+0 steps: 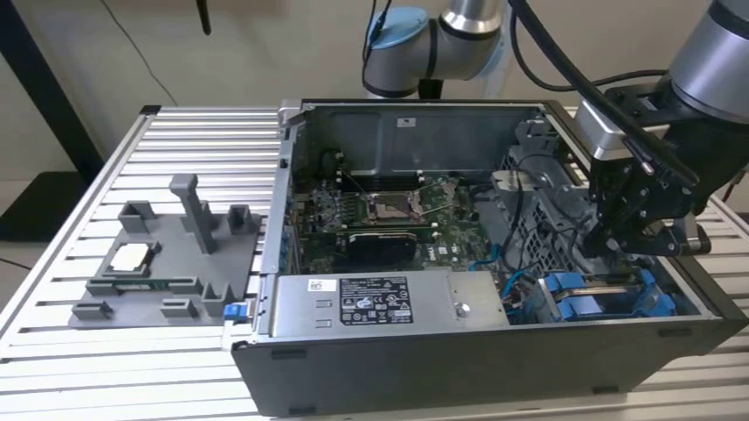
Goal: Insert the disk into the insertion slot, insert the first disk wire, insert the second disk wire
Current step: 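Insert the second disk wire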
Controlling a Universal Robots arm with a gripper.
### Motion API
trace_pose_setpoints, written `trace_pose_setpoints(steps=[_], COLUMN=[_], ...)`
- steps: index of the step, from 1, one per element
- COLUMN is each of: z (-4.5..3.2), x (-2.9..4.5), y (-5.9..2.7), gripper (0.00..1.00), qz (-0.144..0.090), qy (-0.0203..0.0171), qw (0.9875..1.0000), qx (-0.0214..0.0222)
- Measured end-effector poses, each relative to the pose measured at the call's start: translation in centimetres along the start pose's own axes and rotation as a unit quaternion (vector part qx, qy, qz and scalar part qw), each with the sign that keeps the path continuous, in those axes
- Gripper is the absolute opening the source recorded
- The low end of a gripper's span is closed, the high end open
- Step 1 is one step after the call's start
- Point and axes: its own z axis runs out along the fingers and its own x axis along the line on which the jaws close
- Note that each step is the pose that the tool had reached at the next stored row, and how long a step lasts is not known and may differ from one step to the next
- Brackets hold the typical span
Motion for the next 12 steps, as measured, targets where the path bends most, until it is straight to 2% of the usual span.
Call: trace_pose_setpoints(steps=[4,9,12], z=[0.06,0.33,0.36], x=[0.00,0.03,0.04], y=[-0.01,0.00,0.01], gripper=[0.16,0.16,0.16], qz=[0.000,-0.001,-0.001], qy=[-0.0002,0.0001,0.0002], qw=[1.0000,1.0000,1.0000], qx=[0.0008,0.0066,0.0072])
